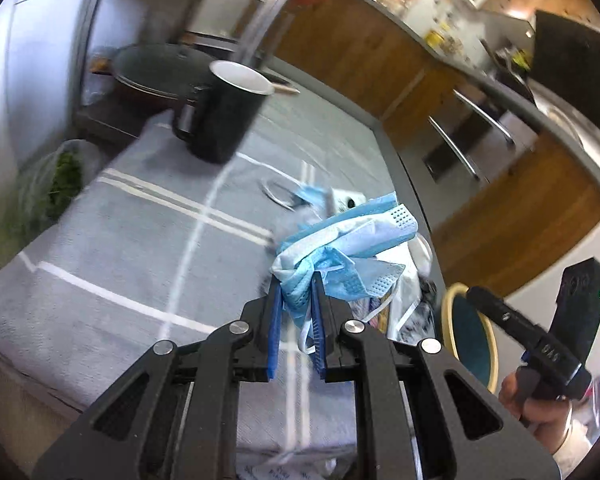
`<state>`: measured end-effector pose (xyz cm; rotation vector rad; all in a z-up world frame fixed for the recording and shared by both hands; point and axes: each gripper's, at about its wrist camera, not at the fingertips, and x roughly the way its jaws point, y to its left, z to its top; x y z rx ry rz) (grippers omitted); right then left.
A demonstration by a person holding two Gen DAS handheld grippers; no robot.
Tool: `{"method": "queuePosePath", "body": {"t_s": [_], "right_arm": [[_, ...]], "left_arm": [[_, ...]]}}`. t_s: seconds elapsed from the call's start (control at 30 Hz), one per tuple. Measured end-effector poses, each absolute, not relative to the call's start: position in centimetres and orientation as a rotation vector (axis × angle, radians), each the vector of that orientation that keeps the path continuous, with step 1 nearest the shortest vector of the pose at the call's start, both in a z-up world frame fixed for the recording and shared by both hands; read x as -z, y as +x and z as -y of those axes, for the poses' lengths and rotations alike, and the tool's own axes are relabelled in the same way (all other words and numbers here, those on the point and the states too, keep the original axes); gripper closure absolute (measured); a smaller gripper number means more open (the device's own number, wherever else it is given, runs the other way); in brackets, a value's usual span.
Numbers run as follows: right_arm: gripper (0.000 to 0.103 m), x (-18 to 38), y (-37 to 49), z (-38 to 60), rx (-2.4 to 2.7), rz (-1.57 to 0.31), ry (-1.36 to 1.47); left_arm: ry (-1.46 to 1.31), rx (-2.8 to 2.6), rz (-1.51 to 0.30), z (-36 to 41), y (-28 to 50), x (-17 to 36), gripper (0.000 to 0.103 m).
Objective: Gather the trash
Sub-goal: 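Grasp the silver foil bag with the right tool and lift it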
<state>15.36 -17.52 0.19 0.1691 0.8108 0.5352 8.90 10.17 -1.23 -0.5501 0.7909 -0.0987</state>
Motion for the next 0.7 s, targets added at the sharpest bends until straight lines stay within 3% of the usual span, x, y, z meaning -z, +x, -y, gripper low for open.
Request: {"method": "queuePosePath", "body": {"t_s": [0.3, 0.4, 0.53, 0.7], "right_arm": [[0.037, 3.3, 18.2, 13.8, -0.602, -0.914, 0.109], [0.049, 4.1, 18.5, 13.2, -0.614, -0.936, 0.081], [0.075, 4.5, 18.4, 12.7, -0.619, -0.946, 0.046], [0.088, 3.6, 17.7, 12.5, -0.638, -0.923, 0.052]], "left_arm": [[-0.578, 0.053, -0.803, -11.4, 9.3, 2.1, 0.09], [-0.577, 0.051, -0.807, -11.4, 9.6, 2.2, 0.09], [-0.577, 0.052, -0.811, -11.2, 9.9, 2.3, 0.09], [-0.579, 0.047, -0.806, -11.2, 9.8, 2.3, 0.09]]}}
